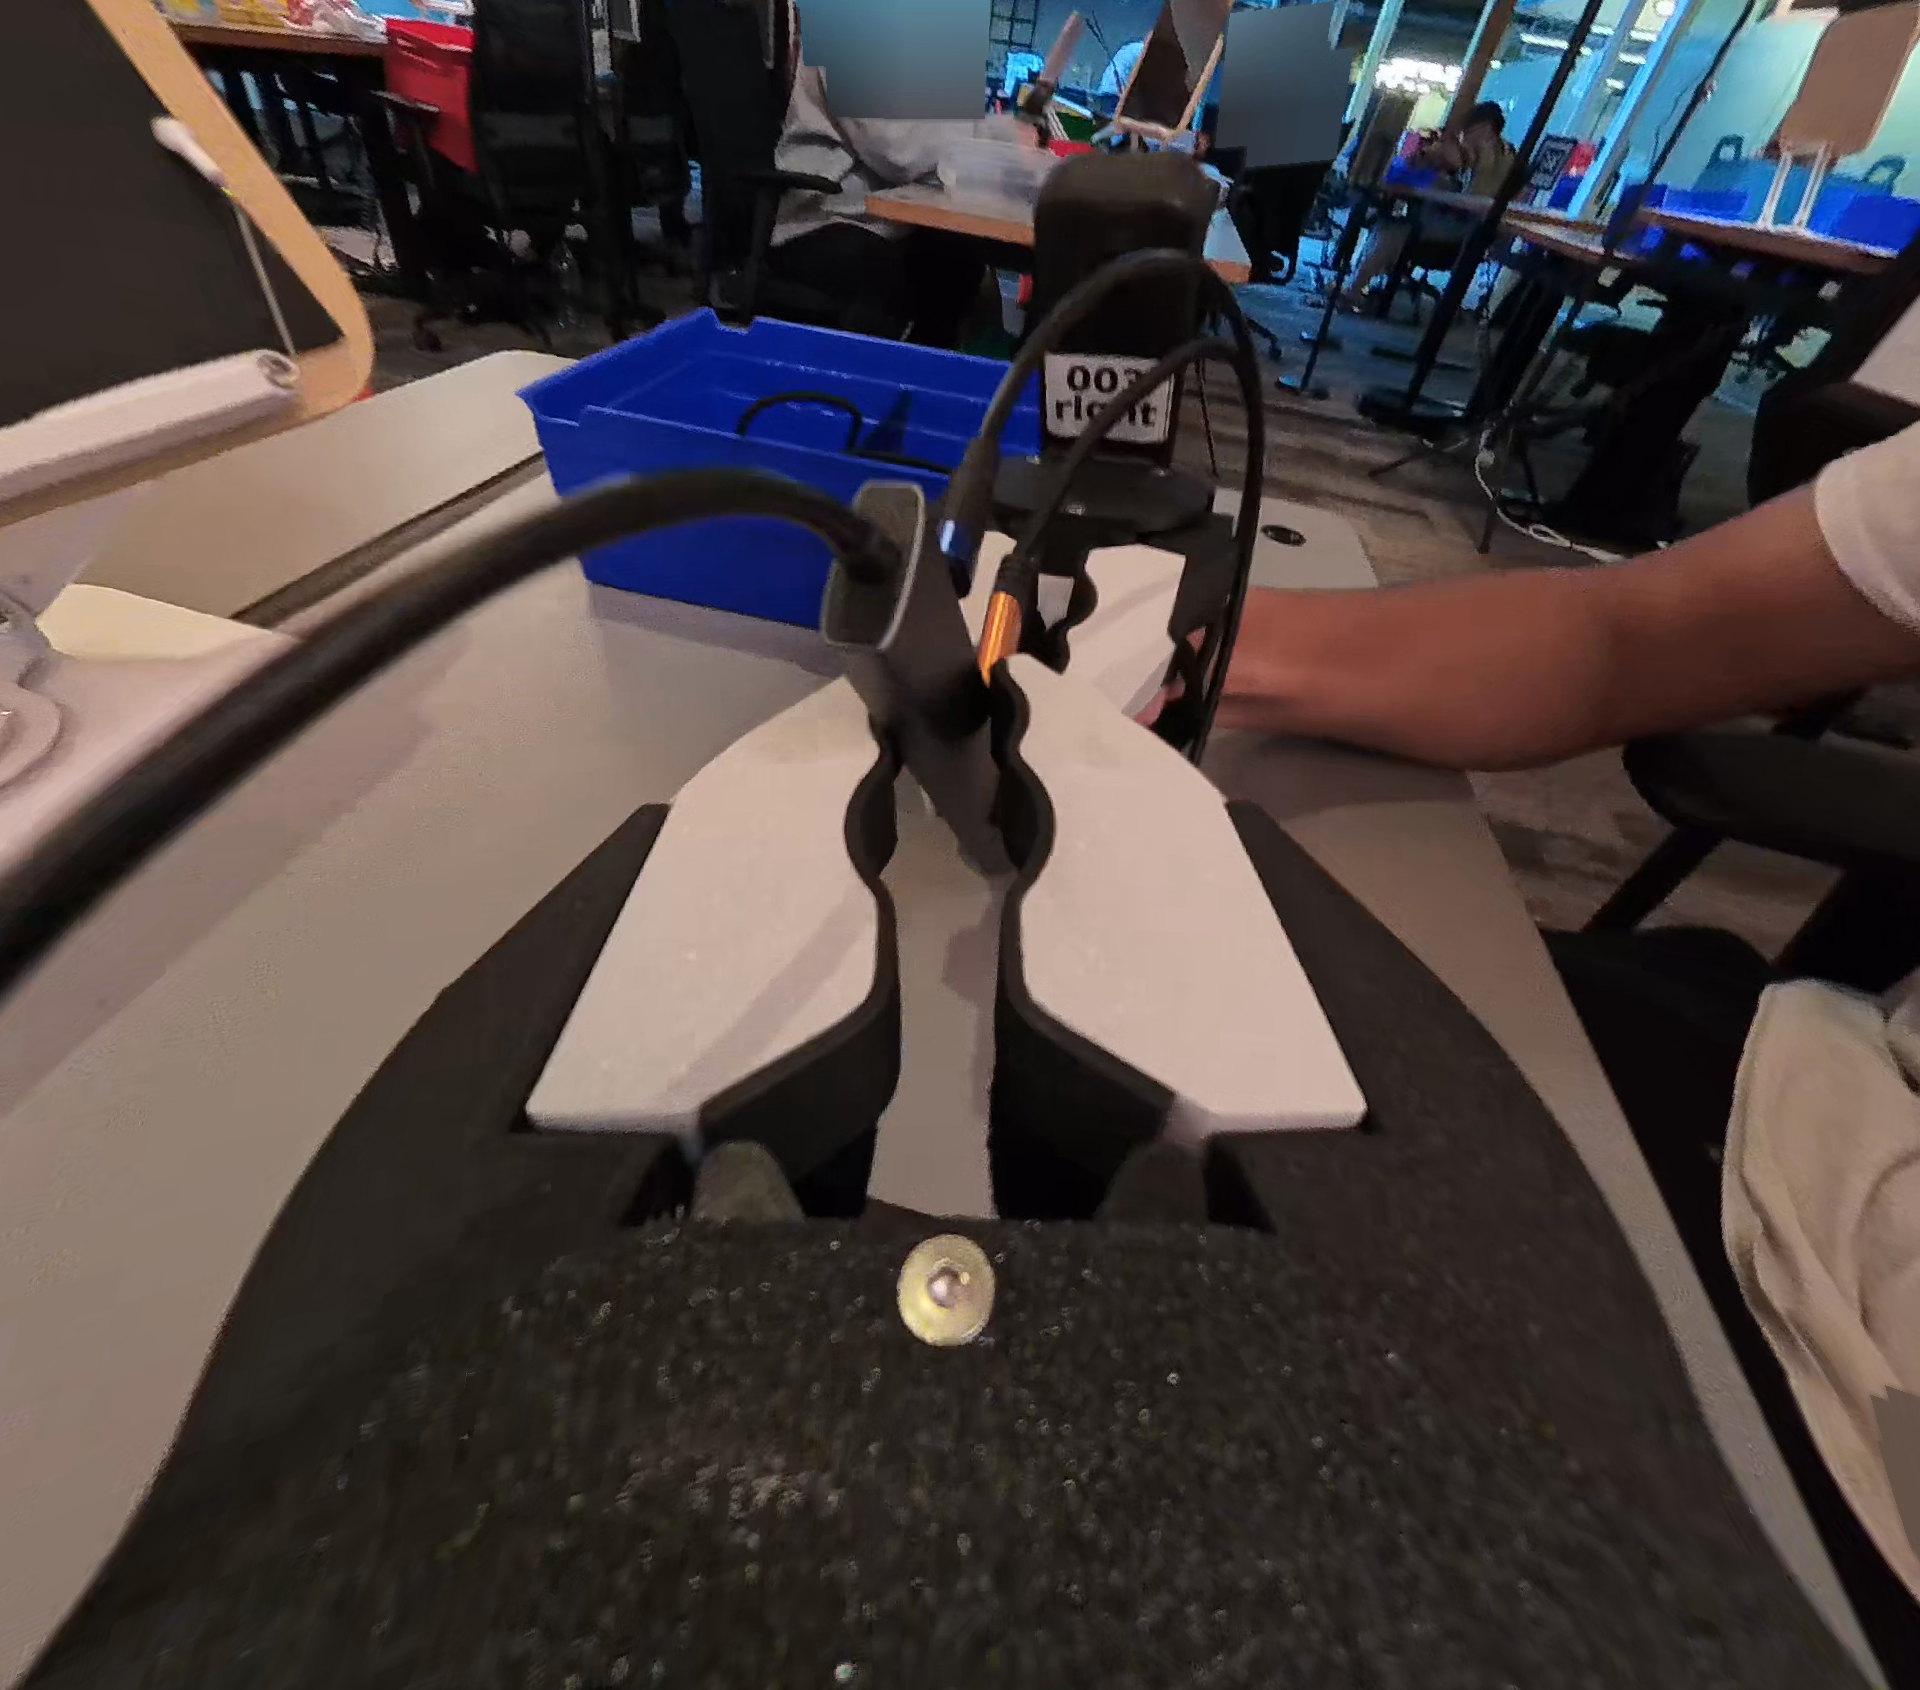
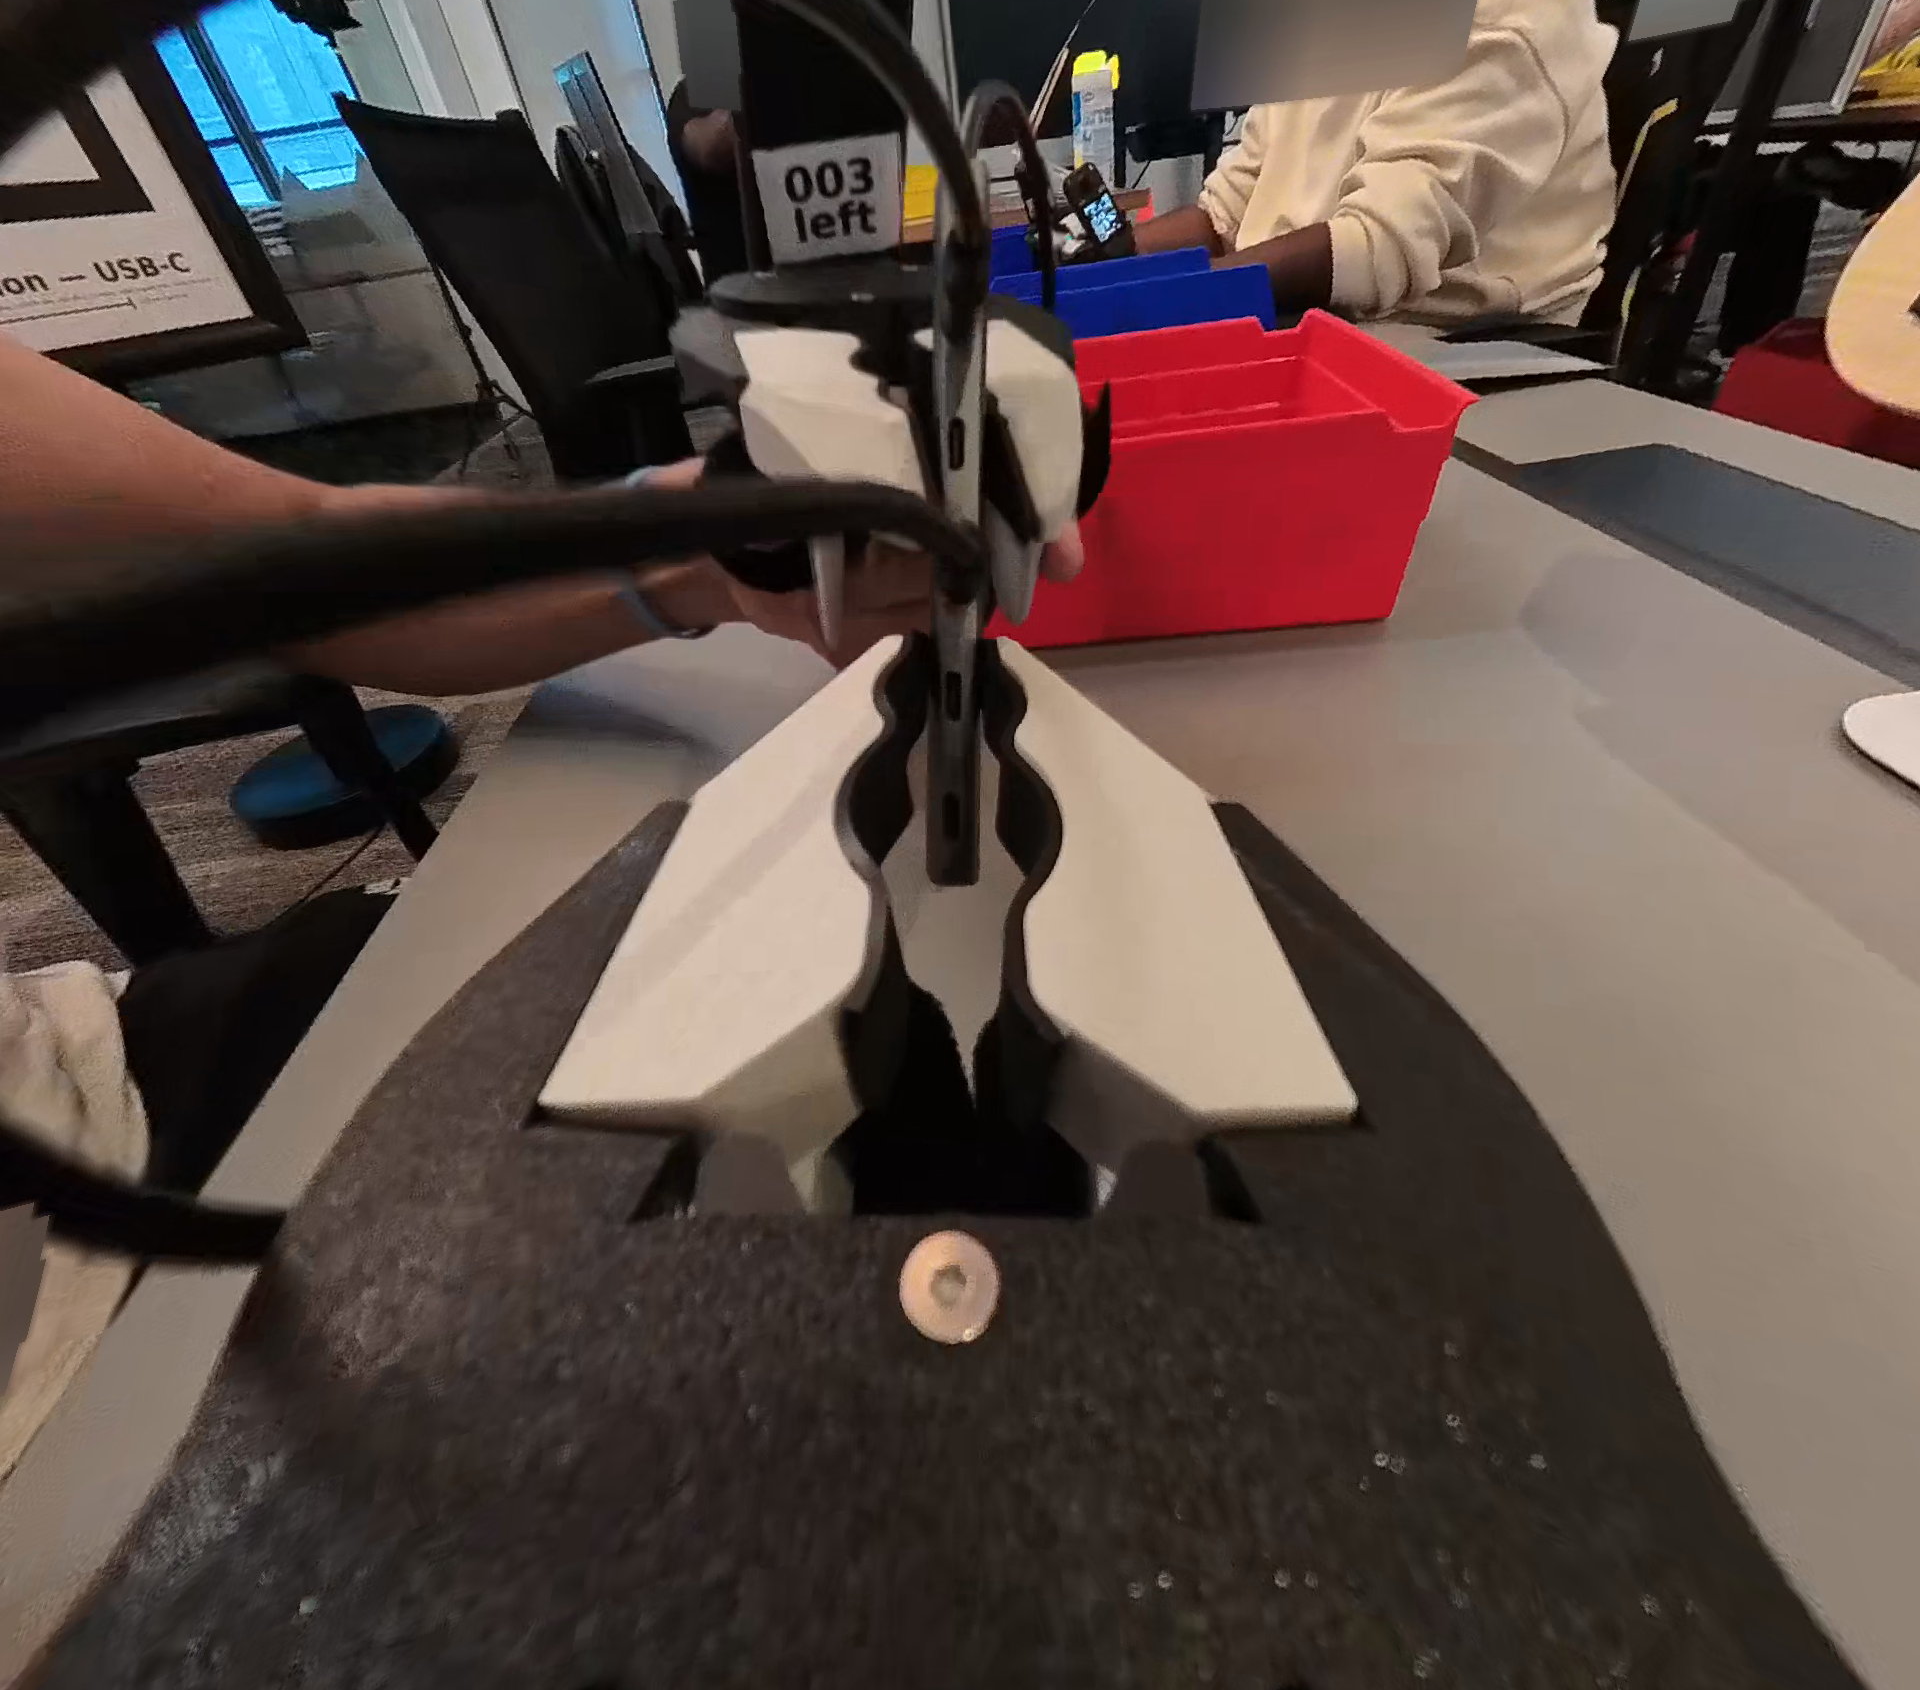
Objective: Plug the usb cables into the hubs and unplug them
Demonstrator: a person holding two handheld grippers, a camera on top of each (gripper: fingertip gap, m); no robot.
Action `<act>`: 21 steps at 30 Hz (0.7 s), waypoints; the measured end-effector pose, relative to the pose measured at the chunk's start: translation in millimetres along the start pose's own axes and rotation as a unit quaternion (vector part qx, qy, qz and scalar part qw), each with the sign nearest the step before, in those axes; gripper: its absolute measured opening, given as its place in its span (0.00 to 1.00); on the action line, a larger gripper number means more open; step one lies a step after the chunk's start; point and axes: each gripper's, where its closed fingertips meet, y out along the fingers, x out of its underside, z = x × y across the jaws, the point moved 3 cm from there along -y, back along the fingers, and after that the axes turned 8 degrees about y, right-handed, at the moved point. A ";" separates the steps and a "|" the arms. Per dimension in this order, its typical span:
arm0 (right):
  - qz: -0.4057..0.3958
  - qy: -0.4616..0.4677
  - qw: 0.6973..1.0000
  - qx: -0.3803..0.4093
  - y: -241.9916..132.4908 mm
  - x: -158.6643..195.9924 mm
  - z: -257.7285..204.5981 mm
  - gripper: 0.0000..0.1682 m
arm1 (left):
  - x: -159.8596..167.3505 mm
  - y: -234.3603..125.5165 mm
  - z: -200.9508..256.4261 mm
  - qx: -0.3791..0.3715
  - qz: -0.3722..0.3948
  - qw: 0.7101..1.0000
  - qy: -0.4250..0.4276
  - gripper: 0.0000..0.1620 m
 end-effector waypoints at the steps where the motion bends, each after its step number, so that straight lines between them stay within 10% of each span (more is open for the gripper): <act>1: 0.000 0.008 1.000 -0.005 0.2 0.3 -0.5 0.05 | 1.3 2.4 1.8 0.004 0.007 1.000 0.004 0.08; 21: -0.085 -0.024 0.996 0.019 -14.6 8.9 11.1 0.03 | 39.0 2.8 -3.9 0.073 -0.014 0.995 -0.072 0.06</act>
